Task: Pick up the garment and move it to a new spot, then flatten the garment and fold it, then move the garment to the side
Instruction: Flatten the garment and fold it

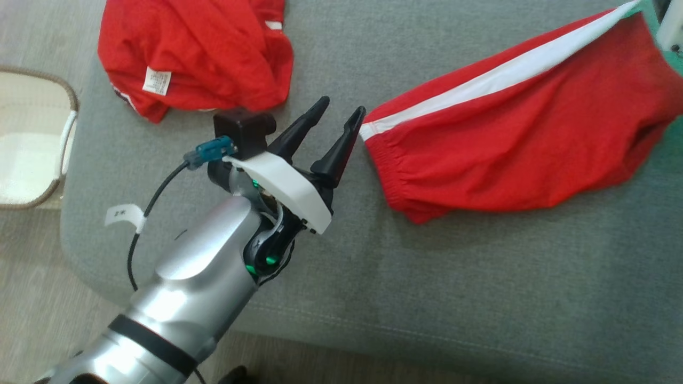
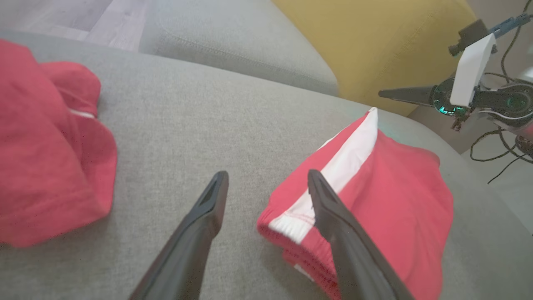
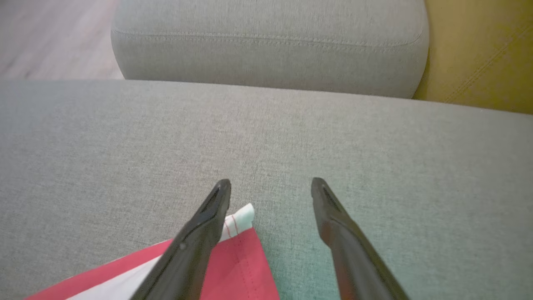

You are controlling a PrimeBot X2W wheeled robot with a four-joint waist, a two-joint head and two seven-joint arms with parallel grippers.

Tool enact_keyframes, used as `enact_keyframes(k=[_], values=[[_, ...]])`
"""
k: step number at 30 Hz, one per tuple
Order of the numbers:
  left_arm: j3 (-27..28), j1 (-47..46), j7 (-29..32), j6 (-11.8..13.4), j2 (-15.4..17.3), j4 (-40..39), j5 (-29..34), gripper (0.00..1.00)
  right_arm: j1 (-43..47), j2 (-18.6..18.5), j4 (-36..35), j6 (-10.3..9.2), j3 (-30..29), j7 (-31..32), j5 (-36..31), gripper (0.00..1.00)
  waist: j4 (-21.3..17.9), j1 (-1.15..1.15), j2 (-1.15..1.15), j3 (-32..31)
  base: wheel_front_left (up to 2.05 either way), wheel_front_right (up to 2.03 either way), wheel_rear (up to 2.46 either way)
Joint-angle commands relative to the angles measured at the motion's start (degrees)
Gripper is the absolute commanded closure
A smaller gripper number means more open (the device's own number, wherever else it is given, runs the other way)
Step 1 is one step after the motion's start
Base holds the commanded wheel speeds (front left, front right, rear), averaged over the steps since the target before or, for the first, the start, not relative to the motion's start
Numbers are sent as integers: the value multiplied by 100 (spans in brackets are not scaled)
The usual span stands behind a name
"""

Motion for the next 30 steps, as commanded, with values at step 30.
enact_keyframes(k=[30], values=[[4118, 3193, -71, 608, -505, -2465, 3436, 0, 3690, 200, -3292, -2, 1117, -3766, 1033, 0, -985, 0, 0, -1911, 0, 0, 0]])
